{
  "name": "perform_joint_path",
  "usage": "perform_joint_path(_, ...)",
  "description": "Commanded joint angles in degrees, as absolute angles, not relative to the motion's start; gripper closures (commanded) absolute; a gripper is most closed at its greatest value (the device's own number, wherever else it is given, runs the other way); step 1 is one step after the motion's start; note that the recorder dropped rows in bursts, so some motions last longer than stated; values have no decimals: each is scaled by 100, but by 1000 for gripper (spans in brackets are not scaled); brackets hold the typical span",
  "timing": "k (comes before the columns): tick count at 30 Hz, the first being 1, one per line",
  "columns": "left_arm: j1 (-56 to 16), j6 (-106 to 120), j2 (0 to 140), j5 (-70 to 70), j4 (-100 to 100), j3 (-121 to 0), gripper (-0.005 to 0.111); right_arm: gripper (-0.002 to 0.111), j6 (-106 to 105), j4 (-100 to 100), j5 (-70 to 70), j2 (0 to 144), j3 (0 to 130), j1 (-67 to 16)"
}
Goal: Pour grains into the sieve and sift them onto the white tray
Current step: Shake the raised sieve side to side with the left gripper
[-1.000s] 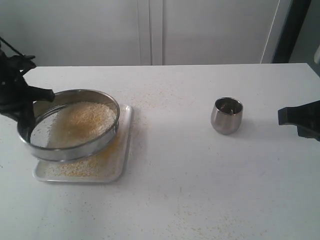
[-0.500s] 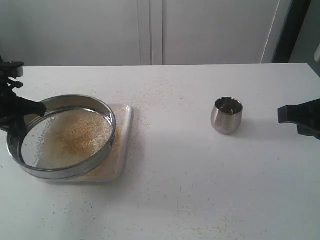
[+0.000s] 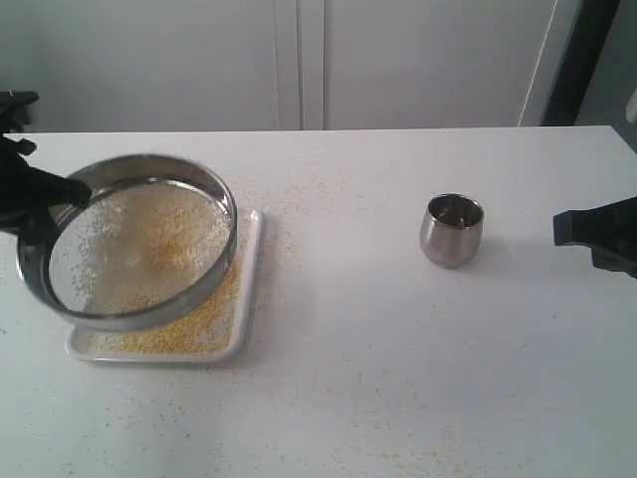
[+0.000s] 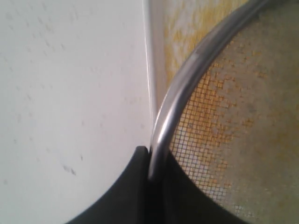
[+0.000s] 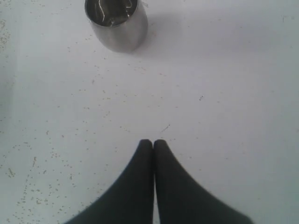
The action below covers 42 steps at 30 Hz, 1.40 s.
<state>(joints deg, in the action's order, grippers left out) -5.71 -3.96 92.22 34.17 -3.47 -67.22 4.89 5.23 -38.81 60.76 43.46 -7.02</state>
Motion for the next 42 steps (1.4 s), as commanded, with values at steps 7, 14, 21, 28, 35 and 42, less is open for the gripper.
perform_joint_path(7, -591, -966, 10331, 5378, -121, -8342, 107, 108, 495, 489, -3805, 6050, 4318, -680)
perform_joint_path(14, -580, -1324, 10180, 2377, -104, -7457, 107, 108, 495, 500, -3807, 6064, 4318, -680)
perform_joint_path(21, -578, -1151, 10575, 5670, 272, -8459, 107, 108, 495, 500, -3806, 6063, 4318, -680)
perform_joint_path(28, -477, -965, 9833, 2778, 0, -7167, 107, 108, 495, 500, -3806, 6063, 4318, -680)
perform_joint_path(35, -477, -394, 10969, 5640, -1103, -9202, 107, 108, 495, 500, -3806, 6063, 4318, -680)
perform_joint_path(42, -342, -301, 9368, 2059, -1161, -6139, 107, 108, 495, 511, -3807, 6063, 4318, -680)
